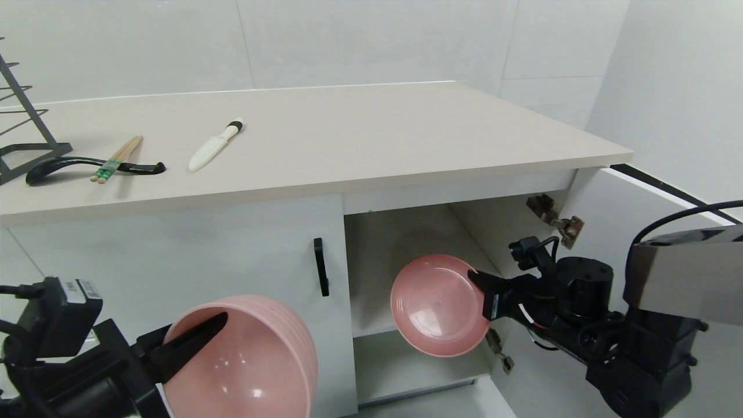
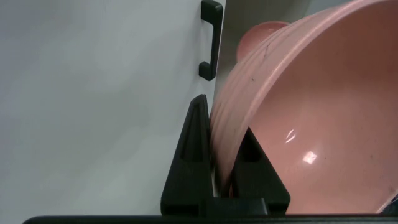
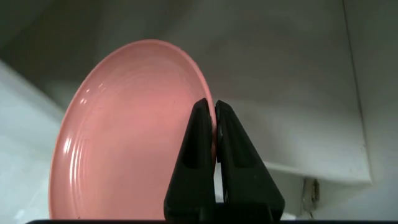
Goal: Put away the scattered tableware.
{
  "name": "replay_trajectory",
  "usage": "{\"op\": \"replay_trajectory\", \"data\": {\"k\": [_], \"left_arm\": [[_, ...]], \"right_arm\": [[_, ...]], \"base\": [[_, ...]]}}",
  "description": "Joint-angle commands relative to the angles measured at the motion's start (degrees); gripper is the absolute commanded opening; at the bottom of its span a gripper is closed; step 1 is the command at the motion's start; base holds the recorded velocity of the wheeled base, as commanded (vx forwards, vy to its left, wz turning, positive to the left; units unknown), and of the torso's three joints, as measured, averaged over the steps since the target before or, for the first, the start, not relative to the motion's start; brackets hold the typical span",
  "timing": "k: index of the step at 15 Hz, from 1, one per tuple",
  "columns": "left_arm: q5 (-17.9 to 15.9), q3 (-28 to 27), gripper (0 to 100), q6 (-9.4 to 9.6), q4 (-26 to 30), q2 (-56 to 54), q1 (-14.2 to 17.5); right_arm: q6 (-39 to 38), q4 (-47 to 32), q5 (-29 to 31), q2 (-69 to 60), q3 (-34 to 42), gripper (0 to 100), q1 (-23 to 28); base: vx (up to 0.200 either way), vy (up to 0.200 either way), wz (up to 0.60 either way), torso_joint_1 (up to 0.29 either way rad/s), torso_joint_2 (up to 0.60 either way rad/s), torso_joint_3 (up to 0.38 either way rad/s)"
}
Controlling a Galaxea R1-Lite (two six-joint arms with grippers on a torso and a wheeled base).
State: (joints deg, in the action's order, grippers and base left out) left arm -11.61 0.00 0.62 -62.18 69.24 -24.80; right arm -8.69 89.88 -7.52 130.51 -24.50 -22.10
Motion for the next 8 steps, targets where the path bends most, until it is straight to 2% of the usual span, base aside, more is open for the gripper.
{"op": "replay_trajectory", "data": {"k": [1,6,7,8], "left_arm": [[0.00,0.00,0,-0.01,-0.04,-1.83,0.01],[-0.08,0.00,0,0.35,-0.04,-2.27,0.01],[0.00,0.00,0,2.37,0.13,-2.18,0.01],[0.00,0.00,0,3.16,0.05,-2.36,0.01]], "right_arm": [[-3.70,0.12,0.05,7.21,-7.14,0,0.30],[-5.99,0.12,-0.12,12.40,-13.03,0,0.39],[-5.99,0.12,-0.04,12.93,-13.64,0,0.39],[-5.99,0.12,-0.04,13.28,-13.99,0,0.39]], "base": [[0.000,0.000,0.00,0.000,0.00,0.000],[0.000,0.000,0.00,0.000,0.00,0.000],[0.200,0.000,0.00,0.002,0.00,-0.002],[0.200,0.000,0.00,0.002,0.00,0.002]]}}
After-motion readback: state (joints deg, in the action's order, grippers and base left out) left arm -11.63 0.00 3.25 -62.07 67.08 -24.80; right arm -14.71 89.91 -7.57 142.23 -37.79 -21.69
